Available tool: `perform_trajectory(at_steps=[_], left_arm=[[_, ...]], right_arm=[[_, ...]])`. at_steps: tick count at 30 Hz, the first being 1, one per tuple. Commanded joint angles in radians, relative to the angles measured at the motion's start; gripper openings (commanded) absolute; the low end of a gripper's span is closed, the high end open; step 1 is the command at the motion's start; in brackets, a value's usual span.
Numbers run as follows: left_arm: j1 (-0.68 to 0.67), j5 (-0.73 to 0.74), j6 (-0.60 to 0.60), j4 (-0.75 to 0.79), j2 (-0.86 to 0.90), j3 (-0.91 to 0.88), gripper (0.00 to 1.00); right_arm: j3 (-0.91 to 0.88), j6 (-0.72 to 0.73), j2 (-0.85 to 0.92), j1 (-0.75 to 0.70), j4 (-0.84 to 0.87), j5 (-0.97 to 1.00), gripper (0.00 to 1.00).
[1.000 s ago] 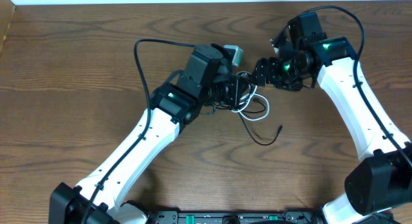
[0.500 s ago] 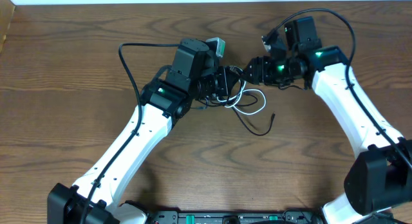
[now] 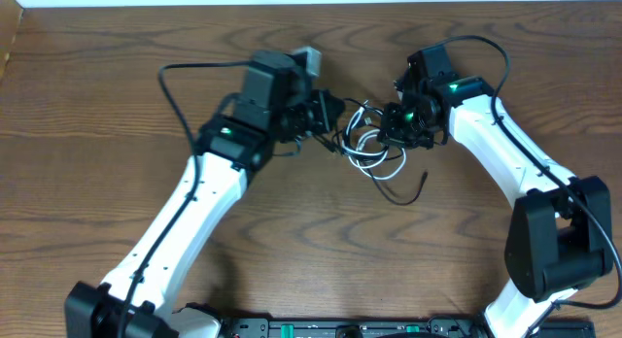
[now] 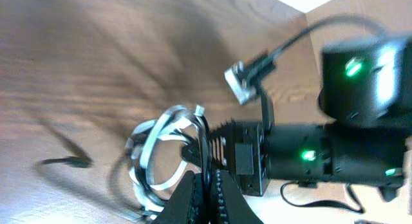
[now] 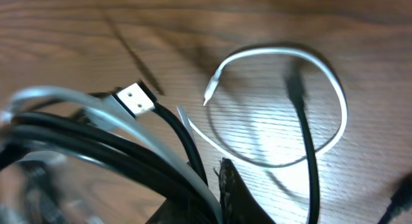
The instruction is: Untangle cables
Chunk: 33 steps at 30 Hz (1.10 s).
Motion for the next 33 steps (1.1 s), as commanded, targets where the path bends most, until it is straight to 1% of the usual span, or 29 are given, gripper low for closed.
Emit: perform_trajectory(at_steps=[1, 2, 7, 15, 18, 20, 25, 29, 31, 33], left_arm=[[0.073, 0.003, 0.058, 0.007, -0.103, 0.018, 0.08], [0.093, 0.003, 0.066, 0.005, -0.122, 0.018, 0.08], [0.198, 0.004, 0.086, -0.031, -0.204, 0.018, 0.07], [0.335, 0.003, 0.187, -0.168, -0.273, 0.018, 0.08], [0.370, 0.003, 0.195, -0.217, -0.275, 0.018, 0.07], [0.370, 0.005, 0.204, -0.249, -0.269, 0.018, 0.07], [0.330, 0.068, 0.267, -0.293, -0.223, 0.018, 0.07], [0.284, 0.121, 0.284, -0.287, -0.175, 0.018, 0.08], [0.262, 0.136, 0.284, -0.279, -0.151, 0.018, 0.16], [0.239, 0.169, 0.284, -0.257, -0.126, 0.018, 0.30]], right_arm=[[-0.012, 0.021, 0.035, -0.020, -0.021, 0.091, 0.02], [-0.013, 0.020, 0.043, -0.022, -0.024, 0.092, 0.01], [-0.016, 0.013, 0.053, -0.028, -0.027, 0.100, 0.01], [-0.016, 0.002, 0.053, -0.055, -0.034, 0.112, 0.01], [-0.016, -0.024, 0.053, -0.064, -0.030, 0.098, 0.01], [-0.016, -0.104, 0.053, -0.064, -0.013, 0.028, 0.01], [-0.016, -0.348, 0.048, -0.056, 0.050, -0.261, 0.01], [-0.015, -0.470, 0.016, -0.053, 0.108, -0.483, 0.01], [-0.015, -0.484, -0.010, -0.053, 0.130, -0.533, 0.01], [-0.015, -0.483, -0.035, -0.053, 0.136, -0.531, 0.01]])
